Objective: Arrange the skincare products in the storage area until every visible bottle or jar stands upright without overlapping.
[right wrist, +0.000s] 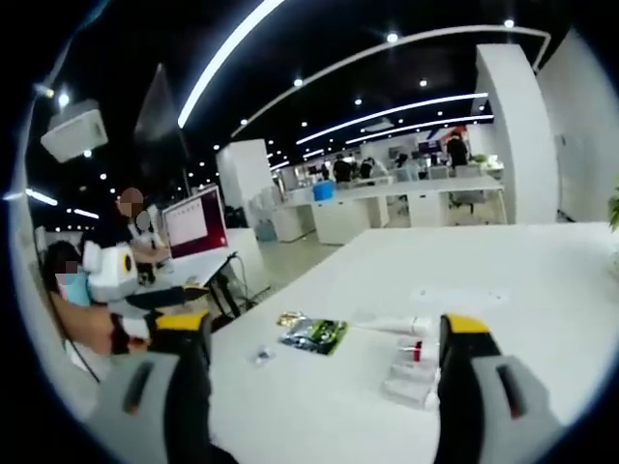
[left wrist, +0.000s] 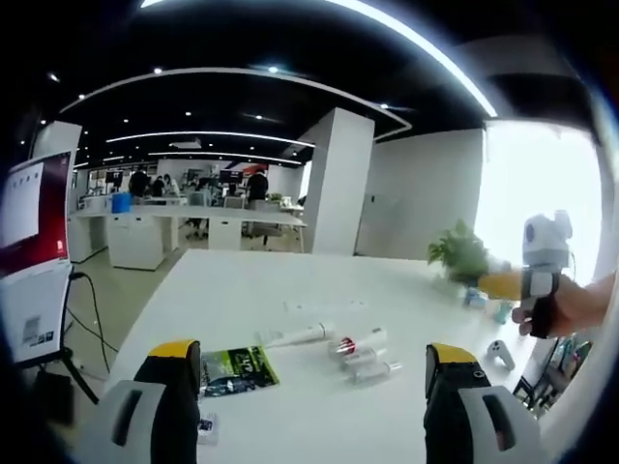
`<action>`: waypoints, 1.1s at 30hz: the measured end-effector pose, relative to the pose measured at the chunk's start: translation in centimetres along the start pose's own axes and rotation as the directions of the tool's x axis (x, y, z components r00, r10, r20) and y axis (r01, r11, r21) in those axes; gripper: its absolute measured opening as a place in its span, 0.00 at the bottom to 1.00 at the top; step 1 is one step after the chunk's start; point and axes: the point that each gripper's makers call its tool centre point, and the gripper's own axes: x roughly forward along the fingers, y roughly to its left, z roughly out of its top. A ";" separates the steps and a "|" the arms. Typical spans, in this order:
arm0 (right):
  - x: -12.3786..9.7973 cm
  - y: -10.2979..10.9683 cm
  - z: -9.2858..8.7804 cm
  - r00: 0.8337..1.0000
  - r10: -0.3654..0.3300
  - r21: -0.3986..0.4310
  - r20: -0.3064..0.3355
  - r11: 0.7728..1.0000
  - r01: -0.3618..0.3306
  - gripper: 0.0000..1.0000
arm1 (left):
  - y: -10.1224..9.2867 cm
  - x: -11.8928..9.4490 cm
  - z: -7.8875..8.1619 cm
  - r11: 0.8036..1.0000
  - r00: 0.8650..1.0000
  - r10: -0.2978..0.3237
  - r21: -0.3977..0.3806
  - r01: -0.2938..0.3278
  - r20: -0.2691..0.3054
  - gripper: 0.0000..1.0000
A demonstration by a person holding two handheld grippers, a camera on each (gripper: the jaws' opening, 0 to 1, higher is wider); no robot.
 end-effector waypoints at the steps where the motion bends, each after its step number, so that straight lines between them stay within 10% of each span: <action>1: 0.1 0.1 0.1 1.000 -0.004 -0.002 -0.003 1.000 0.004 1.00 | 0.2 0.1 0.1 1.000 1.000 -0.005 0.000 0.005 -0.001 1.00; 19: 0.7 -1.7 0.7 0.974 -0.219 -0.023 -0.049 0.976 0.219 0.99 | 4.5 2.8 -0.9 0.987 0.987 -0.160 -0.006 0.160 -0.006 0.99; 33: 4.1 -6.1 -0.3 0.976 -0.191 -0.072 -0.106 0.980 0.184 0.97 | 6.0 4.3 -1.8 0.992 0.992 -0.123 0.010 0.124 -0.036 0.99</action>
